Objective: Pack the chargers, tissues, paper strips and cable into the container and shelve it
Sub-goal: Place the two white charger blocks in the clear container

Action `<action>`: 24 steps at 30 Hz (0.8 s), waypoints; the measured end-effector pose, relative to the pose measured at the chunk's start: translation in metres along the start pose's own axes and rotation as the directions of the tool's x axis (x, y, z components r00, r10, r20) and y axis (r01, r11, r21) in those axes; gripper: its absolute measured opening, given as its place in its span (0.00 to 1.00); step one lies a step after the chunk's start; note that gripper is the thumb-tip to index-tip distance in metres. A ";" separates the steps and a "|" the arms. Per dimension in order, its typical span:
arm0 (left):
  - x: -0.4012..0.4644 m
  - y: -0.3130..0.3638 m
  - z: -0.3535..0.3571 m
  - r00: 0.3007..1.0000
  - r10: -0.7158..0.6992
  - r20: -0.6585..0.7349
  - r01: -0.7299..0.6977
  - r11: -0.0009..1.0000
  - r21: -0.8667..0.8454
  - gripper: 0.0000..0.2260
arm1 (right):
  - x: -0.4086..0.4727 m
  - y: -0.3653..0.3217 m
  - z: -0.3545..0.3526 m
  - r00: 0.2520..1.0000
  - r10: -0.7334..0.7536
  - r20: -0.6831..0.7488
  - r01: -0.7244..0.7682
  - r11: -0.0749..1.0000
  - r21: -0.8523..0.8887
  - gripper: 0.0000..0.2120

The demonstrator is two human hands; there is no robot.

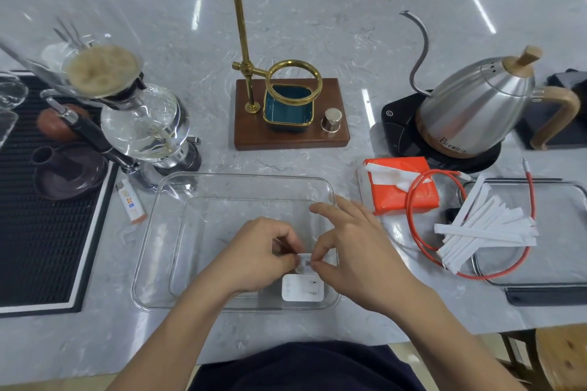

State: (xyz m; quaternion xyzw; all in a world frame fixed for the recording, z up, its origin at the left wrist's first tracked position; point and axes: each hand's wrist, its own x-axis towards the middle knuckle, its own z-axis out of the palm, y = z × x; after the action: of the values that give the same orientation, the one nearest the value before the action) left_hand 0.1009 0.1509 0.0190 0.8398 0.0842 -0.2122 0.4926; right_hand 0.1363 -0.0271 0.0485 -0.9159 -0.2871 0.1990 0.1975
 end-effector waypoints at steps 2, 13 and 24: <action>0.000 0.000 0.000 1.000 0.003 0.000 -0.003 1.000 0.008 0.05 | 0.000 0.001 0.000 1.000 -0.005 -0.003 0.005 1.000 0.004 0.05; -0.008 0.007 -0.004 0.988 0.064 -0.143 -0.057 0.997 0.052 0.05 | -0.009 0.007 -0.002 0.989 -0.082 -0.123 0.096 0.988 0.118 0.09; -0.030 0.031 -0.007 0.876 0.336 -0.346 -0.300 0.941 0.155 0.20 | -0.024 0.025 -0.026 0.947 -0.078 -0.312 0.136 0.976 0.171 0.33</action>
State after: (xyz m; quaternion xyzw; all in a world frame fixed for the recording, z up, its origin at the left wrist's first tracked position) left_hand 0.0871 0.1438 0.0595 0.8896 0.0253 0.0285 0.4552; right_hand 0.1419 -0.0669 0.0647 -0.8955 -0.2825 0.0716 0.3363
